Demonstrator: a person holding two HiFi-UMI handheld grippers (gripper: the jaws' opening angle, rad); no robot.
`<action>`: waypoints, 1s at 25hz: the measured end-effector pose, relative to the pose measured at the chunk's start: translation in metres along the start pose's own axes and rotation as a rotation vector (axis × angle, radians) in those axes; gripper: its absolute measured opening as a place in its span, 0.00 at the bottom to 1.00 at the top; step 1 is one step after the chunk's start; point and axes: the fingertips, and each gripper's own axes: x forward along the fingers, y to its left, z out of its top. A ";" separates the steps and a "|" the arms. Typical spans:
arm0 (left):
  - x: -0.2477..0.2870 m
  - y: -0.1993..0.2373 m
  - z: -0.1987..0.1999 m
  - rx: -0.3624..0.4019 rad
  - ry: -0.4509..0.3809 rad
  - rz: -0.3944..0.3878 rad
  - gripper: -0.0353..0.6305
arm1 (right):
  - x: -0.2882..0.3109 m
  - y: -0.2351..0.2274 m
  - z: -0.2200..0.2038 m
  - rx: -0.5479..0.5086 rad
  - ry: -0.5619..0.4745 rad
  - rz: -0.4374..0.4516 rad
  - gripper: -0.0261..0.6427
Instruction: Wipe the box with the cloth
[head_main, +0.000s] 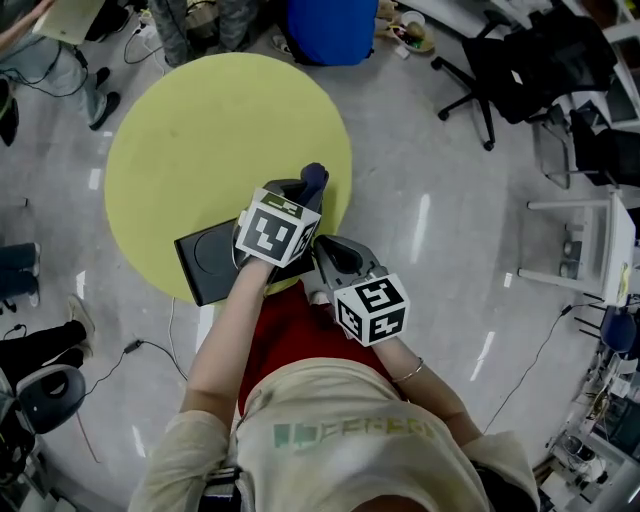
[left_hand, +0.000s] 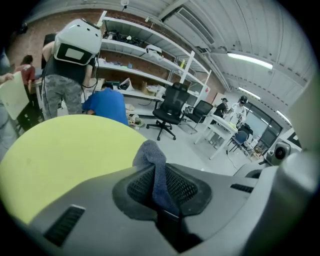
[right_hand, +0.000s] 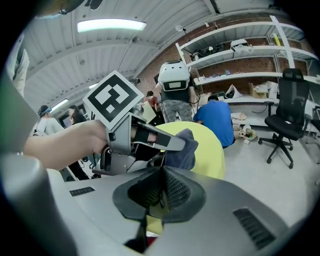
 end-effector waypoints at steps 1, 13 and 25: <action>-0.001 -0.002 -0.004 -0.004 0.004 -0.003 0.15 | -0.001 0.002 -0.001 -0.002 -0.001 0.003 0.10; -0.017 -0.048 -0.043 -0.035 0.010 0.000 0.15 | -0.035 0.016 -0.029 -0.021 -0.013 0.031 0.10; -0.030 -0.111 -0.082 -0.076 -0.001 -0.005 0.15 | -0.084 0.026 -0.063 -0.044 -0.020 0.047 0.10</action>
